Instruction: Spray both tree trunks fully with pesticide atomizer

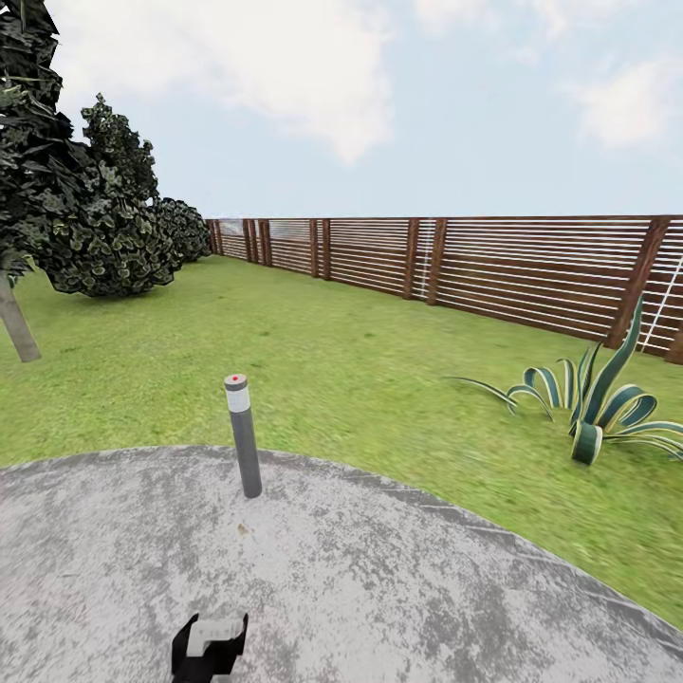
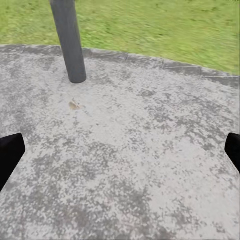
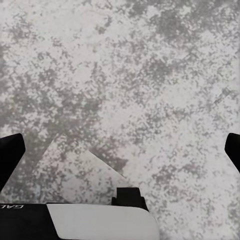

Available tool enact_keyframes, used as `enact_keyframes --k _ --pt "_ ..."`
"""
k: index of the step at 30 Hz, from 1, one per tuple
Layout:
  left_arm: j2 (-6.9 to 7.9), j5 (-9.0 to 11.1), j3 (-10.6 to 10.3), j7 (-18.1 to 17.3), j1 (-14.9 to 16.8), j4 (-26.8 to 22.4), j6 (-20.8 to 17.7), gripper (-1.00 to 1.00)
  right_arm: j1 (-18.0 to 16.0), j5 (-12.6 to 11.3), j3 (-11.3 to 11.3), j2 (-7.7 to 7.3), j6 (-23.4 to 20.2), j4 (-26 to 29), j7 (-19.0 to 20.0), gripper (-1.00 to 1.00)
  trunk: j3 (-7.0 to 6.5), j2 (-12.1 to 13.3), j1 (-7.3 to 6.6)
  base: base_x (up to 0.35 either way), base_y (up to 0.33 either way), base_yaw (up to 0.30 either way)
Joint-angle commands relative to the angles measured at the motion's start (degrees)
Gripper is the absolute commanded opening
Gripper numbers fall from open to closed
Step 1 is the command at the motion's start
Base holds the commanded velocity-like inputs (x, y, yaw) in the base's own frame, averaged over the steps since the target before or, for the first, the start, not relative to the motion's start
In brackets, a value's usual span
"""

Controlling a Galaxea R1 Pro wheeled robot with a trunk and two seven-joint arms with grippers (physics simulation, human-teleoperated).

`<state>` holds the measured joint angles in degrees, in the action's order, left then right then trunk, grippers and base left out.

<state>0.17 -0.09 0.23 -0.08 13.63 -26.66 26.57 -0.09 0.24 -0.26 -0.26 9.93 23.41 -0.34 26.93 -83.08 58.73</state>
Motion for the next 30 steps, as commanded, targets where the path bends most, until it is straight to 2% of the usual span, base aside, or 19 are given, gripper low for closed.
enact_keyframes --k 1,18,30 --pt "-0.03 0.0 0.0 0.0 0.1 0.0 0.0 1.00 0.0 0.0 0.0 0.01 0.0 0.0 0.0 1.00 0.00 0.0 0.00 0.000 0.000 0.000" --pt "-0.09 0.1 0.0 0.1 0.2 0.0 0.1 1.00 0.0 0.1 0.1 0.08 0.0 0.1 -0.1 1.00 0.00 0.0 0.00 0.000 0.000 0.007" --pt "-0.09 0.0 0.0 0.0 0.2 -0.1 0.1 1.00 0.0 0.0 0.0 0.16 0.0 0.1 -0.1 1.00 0.00 0.0 0.00 0.000 0.000 0.170"
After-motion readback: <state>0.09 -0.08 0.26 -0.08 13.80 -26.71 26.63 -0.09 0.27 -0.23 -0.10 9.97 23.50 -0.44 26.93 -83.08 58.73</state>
